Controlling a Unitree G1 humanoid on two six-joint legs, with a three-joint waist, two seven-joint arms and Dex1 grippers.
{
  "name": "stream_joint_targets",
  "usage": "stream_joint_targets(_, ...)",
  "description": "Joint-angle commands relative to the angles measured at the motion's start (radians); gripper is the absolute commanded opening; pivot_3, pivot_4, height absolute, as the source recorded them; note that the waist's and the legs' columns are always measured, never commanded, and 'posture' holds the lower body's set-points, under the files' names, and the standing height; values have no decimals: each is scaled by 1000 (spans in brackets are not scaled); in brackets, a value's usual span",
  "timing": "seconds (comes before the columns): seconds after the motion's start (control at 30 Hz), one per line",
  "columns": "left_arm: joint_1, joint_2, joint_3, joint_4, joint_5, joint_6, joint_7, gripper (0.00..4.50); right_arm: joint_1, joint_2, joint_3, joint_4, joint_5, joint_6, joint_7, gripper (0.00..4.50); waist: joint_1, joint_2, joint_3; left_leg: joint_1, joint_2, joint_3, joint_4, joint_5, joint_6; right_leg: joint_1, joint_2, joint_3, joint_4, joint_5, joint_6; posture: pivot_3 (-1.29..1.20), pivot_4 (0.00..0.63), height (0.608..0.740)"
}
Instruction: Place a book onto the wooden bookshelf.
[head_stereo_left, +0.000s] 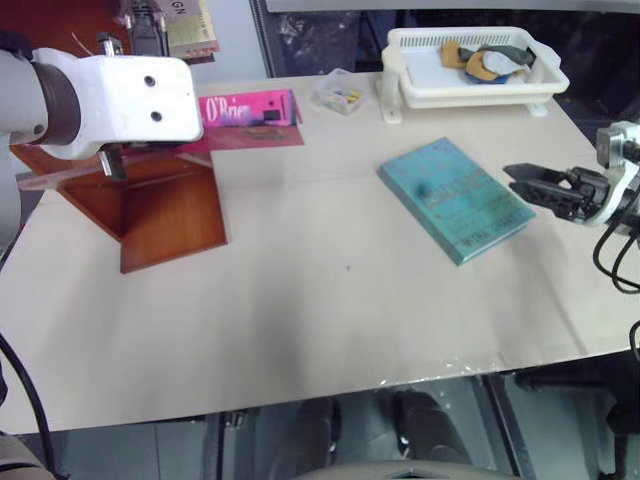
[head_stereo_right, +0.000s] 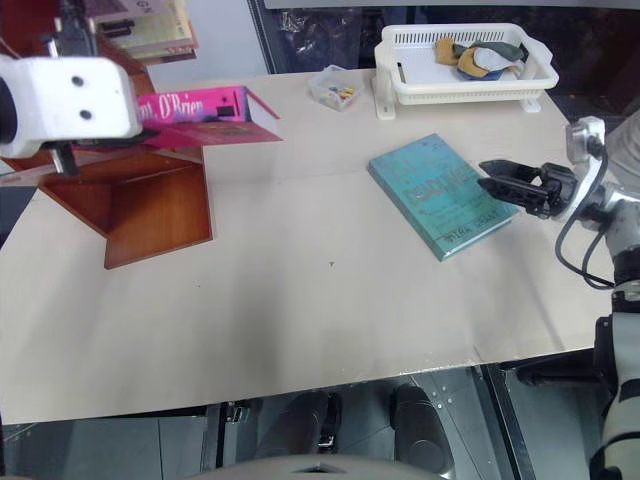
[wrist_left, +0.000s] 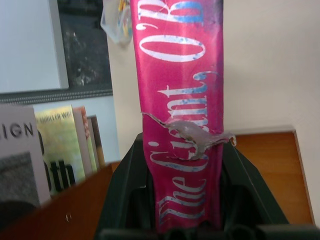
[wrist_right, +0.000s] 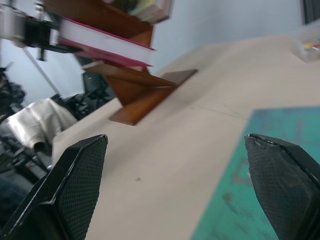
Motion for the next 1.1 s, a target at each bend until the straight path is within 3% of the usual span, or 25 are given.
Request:
stream_joint_targets(0.03,48,37,82,39,-2,-22,47,1224,1,-32,-12,-81,80,33,58,4500,1,0,0,0,0,0,0,0,0,0,0,0,0,0,0,0,150,740)
stream_joint_targets(0.33,127,29,108,78,-39,-36,111,1224,39,-81,-8,-293,189,50,58,4500,3,0,0,0,0,0,0,-2,3,-1,-1,0,1,0,0,0,150,740)
stream_joint_targets(1.1,277,88,200,214,-68,-129,178,1224,40,-86,35,-205,137,-45,58,4500,0,0,0,-1,0,2,0,-2,3,-4,-2,2,5,0,0,0,150,740)
